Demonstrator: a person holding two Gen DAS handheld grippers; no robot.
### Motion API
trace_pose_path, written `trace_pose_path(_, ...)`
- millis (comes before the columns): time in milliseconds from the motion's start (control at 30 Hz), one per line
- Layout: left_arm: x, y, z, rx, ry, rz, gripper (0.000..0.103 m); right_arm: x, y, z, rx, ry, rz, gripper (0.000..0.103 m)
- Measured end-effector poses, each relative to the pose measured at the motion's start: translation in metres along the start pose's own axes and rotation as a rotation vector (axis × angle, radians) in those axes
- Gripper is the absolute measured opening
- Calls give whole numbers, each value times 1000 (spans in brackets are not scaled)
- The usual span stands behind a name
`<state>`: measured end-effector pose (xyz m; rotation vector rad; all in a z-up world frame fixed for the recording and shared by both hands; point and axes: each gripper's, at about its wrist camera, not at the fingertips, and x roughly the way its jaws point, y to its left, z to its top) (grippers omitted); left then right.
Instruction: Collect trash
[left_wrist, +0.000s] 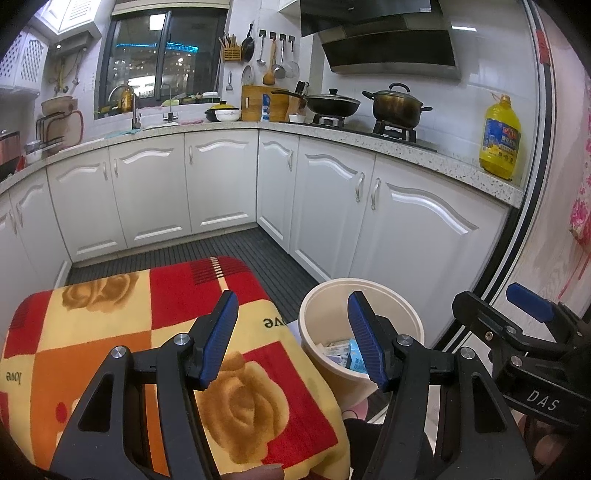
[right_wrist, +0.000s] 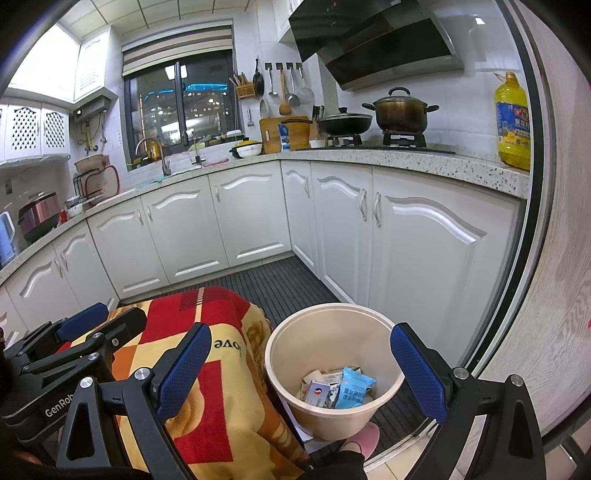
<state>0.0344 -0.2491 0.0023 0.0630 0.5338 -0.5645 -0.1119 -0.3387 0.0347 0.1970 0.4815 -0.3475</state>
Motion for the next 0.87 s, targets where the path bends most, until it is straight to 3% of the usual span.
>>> trace_pose_path(867, 2, 1, -8, 29, -9, -8, 61, 6, -3, -2, 0, 17, 4, 97)
